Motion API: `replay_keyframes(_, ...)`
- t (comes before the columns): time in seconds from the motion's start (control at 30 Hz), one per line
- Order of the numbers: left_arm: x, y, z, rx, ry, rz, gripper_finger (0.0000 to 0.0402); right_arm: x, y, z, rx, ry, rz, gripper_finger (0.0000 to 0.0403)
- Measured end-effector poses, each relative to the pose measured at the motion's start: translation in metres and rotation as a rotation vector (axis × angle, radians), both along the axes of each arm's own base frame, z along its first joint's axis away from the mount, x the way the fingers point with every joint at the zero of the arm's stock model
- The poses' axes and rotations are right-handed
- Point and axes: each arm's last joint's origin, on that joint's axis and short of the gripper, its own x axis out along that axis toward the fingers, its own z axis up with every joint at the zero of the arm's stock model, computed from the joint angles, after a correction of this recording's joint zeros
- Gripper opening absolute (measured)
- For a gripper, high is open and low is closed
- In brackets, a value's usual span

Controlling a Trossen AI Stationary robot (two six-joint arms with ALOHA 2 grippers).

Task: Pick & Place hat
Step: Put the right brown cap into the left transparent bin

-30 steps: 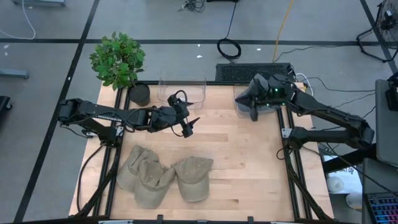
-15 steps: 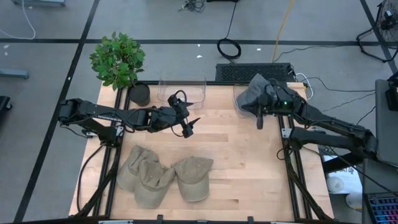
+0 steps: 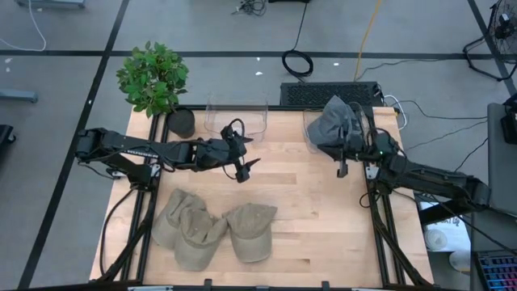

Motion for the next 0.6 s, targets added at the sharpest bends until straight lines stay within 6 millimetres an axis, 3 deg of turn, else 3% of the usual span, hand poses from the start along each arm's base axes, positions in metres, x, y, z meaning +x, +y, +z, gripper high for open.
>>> replay_keyframes(0.27,-0.003,-0.016,-0.009,-0.236,0.080,-0.257,0.0340,-0.007,0.004,-0.013,-0.042,-0.085,-0.003,0.0004)
replay_keyframes(0.6,-0.010,-0.034,-0.018,-0.521,0.175,-0.306,0.0340,-0.007,0.004,-0.014,-0.041,-0.083,-0.004,0.0004)
